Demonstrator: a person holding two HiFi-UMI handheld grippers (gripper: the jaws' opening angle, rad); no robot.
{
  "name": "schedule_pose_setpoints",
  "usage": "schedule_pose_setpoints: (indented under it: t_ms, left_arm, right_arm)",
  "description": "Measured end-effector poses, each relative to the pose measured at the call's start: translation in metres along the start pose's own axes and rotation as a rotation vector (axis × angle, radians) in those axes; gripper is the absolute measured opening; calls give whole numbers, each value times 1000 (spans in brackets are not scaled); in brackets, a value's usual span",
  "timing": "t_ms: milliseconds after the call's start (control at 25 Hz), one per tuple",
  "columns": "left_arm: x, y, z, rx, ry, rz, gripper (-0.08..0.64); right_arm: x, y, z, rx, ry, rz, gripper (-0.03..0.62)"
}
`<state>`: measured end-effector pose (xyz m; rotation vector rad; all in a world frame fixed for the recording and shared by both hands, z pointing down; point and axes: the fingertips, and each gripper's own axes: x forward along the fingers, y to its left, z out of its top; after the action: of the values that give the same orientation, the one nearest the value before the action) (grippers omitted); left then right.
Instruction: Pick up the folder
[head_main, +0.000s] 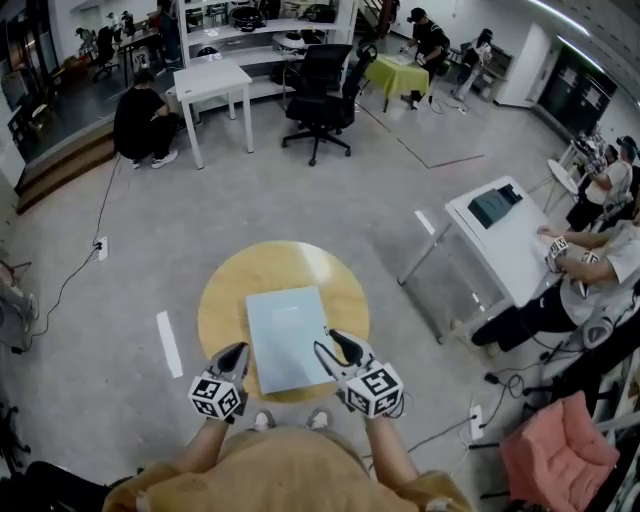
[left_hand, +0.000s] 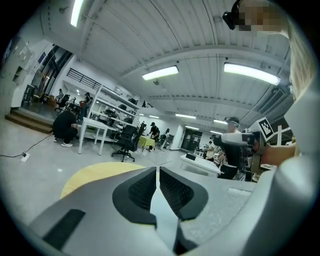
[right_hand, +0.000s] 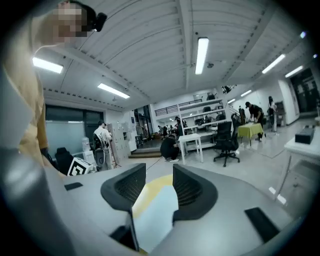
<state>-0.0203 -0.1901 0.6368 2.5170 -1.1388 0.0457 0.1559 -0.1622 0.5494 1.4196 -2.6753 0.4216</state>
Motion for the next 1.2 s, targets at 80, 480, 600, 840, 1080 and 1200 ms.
schedule_pose_setpoints:
  t_ms: [80, 480, 600, 840, 1080, 1200]
  left_arm:
    - [4, 4, -12, -13, 16, 36, 25]
    - [32, 29, -94, -77, 175, 89, 147]
    - [40, 33, -130, -130, 240, 84, 233]
    - [50, 43, -156, -219, 284, 77, 321]
    - [71, 64, -165, -339, 307, 115, 325]
    - [75, 60, -166, -337, 330, 98, 325]
  right_arm:
    - [6, -17, -18, 120, 4, 19, 149]
    - [45, -94, -149, 376, 232, -19, 243]
    - [46, -112, -182, 429, 301, -48, 265]
    - [52, -132, -207, 539, 378, -67, 314]
    - [72, -152, -237, 669, 424, -106, 331]
    - [74, -147, -245, 639, 477, -102, 331]
